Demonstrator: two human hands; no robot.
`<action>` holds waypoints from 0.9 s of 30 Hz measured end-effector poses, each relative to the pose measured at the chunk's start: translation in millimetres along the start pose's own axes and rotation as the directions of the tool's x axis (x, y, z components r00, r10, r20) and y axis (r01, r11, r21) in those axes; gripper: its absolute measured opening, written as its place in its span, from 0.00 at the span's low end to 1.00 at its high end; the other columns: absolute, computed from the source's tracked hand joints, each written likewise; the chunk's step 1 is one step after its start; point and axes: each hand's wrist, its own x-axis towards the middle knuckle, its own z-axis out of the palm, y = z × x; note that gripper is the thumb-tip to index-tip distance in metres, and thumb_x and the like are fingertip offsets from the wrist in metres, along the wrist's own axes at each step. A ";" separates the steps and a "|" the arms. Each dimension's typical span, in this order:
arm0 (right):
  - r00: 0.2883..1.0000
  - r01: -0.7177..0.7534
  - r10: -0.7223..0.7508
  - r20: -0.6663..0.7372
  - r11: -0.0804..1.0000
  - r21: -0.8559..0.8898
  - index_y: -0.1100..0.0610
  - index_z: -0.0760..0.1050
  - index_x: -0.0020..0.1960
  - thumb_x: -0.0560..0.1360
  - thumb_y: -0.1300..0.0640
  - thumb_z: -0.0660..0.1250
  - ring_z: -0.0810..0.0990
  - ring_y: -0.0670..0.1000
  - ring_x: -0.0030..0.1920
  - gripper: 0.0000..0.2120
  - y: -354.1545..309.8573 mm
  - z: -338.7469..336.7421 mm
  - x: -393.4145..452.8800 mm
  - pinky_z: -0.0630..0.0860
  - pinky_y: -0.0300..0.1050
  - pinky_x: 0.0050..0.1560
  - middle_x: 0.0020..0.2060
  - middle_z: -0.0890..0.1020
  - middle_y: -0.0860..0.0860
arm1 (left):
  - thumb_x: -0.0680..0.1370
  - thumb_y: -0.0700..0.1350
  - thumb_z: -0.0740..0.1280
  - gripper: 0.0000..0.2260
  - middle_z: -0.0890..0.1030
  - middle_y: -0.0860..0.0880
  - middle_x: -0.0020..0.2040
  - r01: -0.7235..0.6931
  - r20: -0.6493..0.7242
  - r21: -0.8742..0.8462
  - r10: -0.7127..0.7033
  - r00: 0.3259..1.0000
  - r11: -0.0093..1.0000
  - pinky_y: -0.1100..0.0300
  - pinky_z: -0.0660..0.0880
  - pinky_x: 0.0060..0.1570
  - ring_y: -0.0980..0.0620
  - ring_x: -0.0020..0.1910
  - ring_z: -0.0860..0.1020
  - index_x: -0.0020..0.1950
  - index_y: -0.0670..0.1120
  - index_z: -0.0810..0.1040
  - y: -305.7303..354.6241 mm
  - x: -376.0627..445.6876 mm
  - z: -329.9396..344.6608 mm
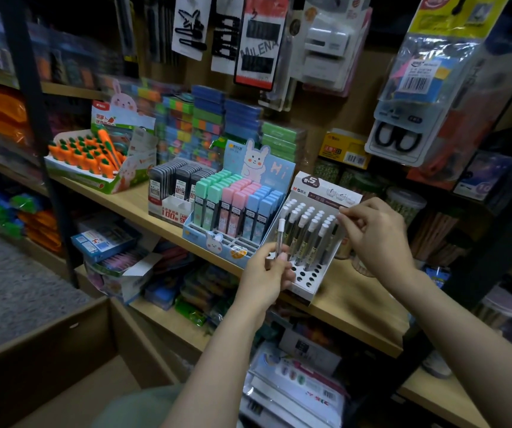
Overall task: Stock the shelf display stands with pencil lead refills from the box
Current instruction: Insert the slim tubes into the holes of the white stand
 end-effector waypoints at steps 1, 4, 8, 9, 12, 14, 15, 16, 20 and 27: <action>1.000 -0.008 0.008 -0.002 1.000 -0.001 0.62 0.84 0.50 0.74 0.58 0.73 0.76 0.47 0.40 0.08 0.2 0.4 0.0 0.70 0.37 0.44 0.42 0.78 0.52 | 0.83 0.45 0.59 0.08 0.79 0.47 0.42 -0.004 0.003 0.003 0.004 1.000 1.000 0.64 0.78 0.39 0.53 0.38 0.78 0.58 0.51 0.76 1.4 -0.8 -0.1; 1.000 -0.006 0.006 -0.003 1.000 -0.016 0.62 0.84 0.50 0.74 0.58 0.72 0.75 0.47 0.40 0.08 -0.7 1.7 0.4 0.70 0.37 0.43 0.42 0.78 0.52 | 0.84 0.48 0.56 0.10 0.77 0.51 0.39 0.019 0.014 0.000 -0.019 1.000 1.000 0.67 0.69 0.31 0.56 0.33 0.70 0.61 0.53 0.75 7.0 -0.8 -0.5; 1.000 -0.009 0.009 0.009 1.000 -0.012 0.61 0.84 0.50 0.75 0.57 0.72 0.77 0.48 0.41 0.08 -0.7 0.7 -1.4 0.75 0.40 0.42 0.43 0.80 0.52 | 0.83 0.38 0.56 0.11 0.80 0.49 0.44 0.108 0.084 -0.249 -0.090 0.992 0.962 0.62 0.69 0.37 0.56 0.35 0.70 0.59 0.48 0.75 18.1 -2.6 0.6; 1.000 -0.016 0.016 0.011 1.000 -0.016 0.61 0.84 0.50 0.75 0.57 0.72 0.78 0.48 0.41 0.08 -0.6 0.0 -1.8 0.77 0.43 0.42 0.43 0.80 0.52 | 0.83 0.37 0.56 0.11 0.81 0.48 0.44 0.100 0.093 -0.272 -0.077 0.993 0.957 0.61 0.70 0.39 0.56 0.36 0.71 0.58 0.48 0.74 19.0 -3.3 0.8; 1.000 -0.009 0.009 0.018 1.000 -0.029 0.60 0.84 0.48 0.74 0.57 0.72 0.77 0.47 0.40 0.07 -1.3 -1.8 -3.4 0.75 0.41 0.41 0.42 0.80 0.51 | 0.83 0.37 0.57 0.09 0.84 0.49 0.44 0.049 0.101 -0.282 -0.021 0.995 0.958 0.61 0.71 0.38 0.55 0.36 0.73 0.59 0.44 0.73 18.1 -5.2 1.5; 0.998 -0.002 0.008 0.067 0.996 -0.085 0.59 0.85 0.49 0.75 0.56 0.72 0.78 0.49 0.39 0.07 -5.9 -3.3 -5.8 0.74 0.42 0.39 0.42 0.80 0.52 | 0.83 0.37 0.58 0.09 0.85 0.49 0.45 0.045 0.121 -0.293 -0.009 0.993 0.955 0.60 0.74 0.41 0.54 0.38 0.75 0.61 0.43 0.73 17.7 -6.8 2.5; 0.996 0.012 0.000 0.092 0.992 -0.129 0.58 0.84 0.50 0.76 0.56 0.71 0.79 0.52 0.38 0.07 -8.7 -3.9 -7.4 0.75 0.43 0.37 0.43 0.79 0.52 | 0.82 0.37 0.58 0.10 0.85 0.49 0.46 0.054 0.134 -0.307 -0.013 0.991 0.950 0.59 0.76 0.44 0.54 0.40 0.76 0.61 0.43 0.74 18.0 -7.6 2.9; 0.994 0.032 -0.015 0.105 0.985 -0.169 0.58 0.84 0.51 0.76 0.56 0.69 0.79 0.54 0.38 0.08 -10.9 -4.4 -8.4 0.75 0.45 0.36 0.43 0.79 0.52 | 0.82 0.37 0.59 0.11 0.85 0.48 0.45 0.065 0.147 -0.326 -0.017 0.989 0.943 0.59 0.77 0.45 0.53 0.41 0.77 0.61 0.43 0.76 18.3 -8.2 2.6; 0.999 -0.022 0.023 0.047 1.000 -0.015 0.56 0.81 0.60 0.78 0.56 0.67 0.79 0.47 0.41 0.12 -22.0 -15.7 -8.9 0.78 0.41 0.43 0.46 0.79 0.48 | 0.82 0.38 0.59 0.12 0.81 0.49 0.41 0.092 0.198 -0.373 -0.018 0.980 0.923 0.60 0.75 0.42 0.55 0.38 0.75 0.61 0.46 0.80 17.8 -11.2 0.1; 0.959 -0.277 0.171 0.227 0.741 0.612 0.50 0.81 0.56 0.75 0.56 0.71 0.85 0.45 0.41 0.10 -60.5 -27.3 5.7 0.83 0.44 0.44 0.41 0.86 0.48 | 0.77 0.37 0.68 0.11 0.85 0.52 0.45 -0.028 0.105 -0.242 0.054 0.993 0.970 0.57 0.76 0.51 0.57 0.46 0.82 0.56 0.51 0.78 19.9 -12.3 3.4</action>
